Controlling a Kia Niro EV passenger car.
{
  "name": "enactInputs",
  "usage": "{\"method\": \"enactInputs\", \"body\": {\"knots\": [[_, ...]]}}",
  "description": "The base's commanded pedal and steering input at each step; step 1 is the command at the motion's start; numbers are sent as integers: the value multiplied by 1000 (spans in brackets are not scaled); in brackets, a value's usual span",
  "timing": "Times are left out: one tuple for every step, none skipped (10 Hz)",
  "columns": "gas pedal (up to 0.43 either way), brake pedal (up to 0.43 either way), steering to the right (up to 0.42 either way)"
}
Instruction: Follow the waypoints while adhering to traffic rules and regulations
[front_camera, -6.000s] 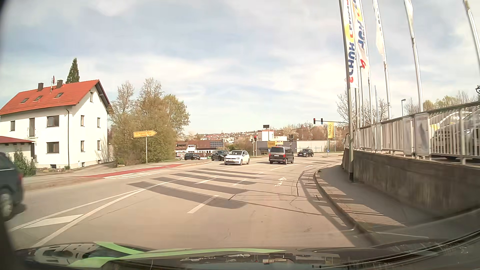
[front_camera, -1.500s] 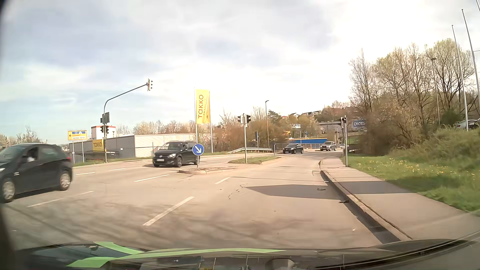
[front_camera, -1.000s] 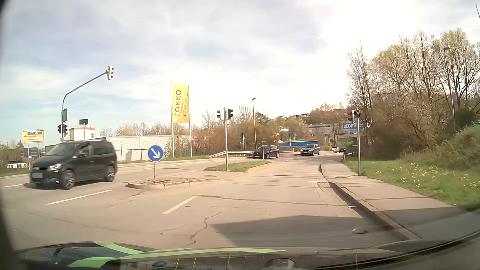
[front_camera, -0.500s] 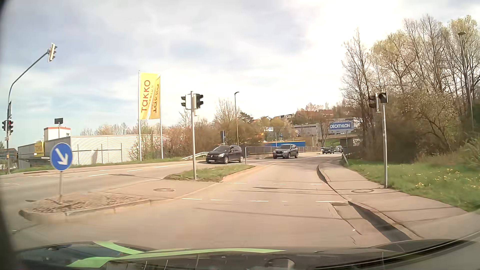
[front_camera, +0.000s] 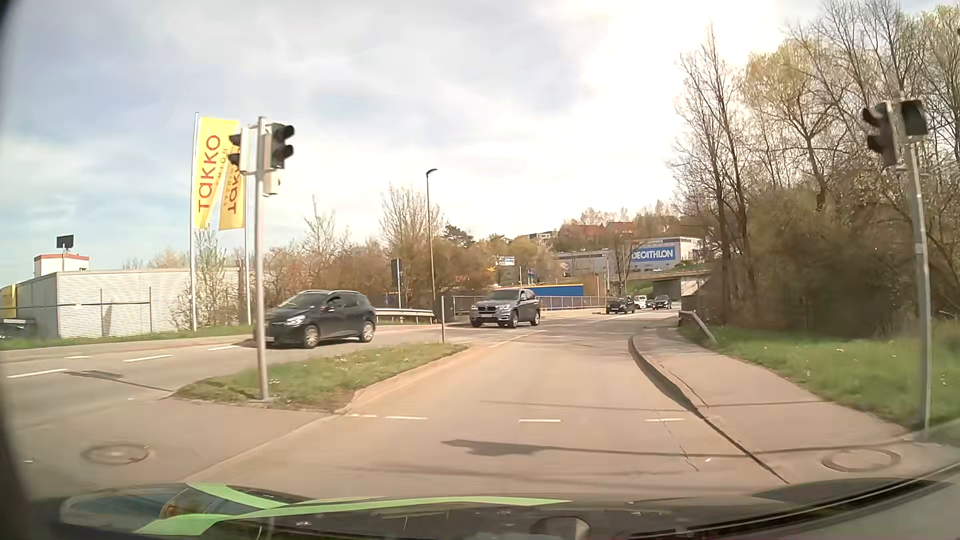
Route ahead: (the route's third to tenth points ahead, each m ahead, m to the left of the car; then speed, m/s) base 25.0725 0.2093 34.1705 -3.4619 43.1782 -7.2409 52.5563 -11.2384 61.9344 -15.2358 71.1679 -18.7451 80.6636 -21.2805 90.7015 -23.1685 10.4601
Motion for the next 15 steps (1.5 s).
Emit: {"method": "enactInputs", "body": {"knots": [[20, 0, 37], [20, 0, 37], [20, 0, 36], [28, 0, 34], [39, 0, 34], [47, 0, 34], [47, 0, 35], [47, 0, 40], [47, 0, 45], [59, 0, 47], [59, 0, 48], [59, 0, 47], [59, 0, 48], [59, 0, 48], [59, 0, 48]]}}
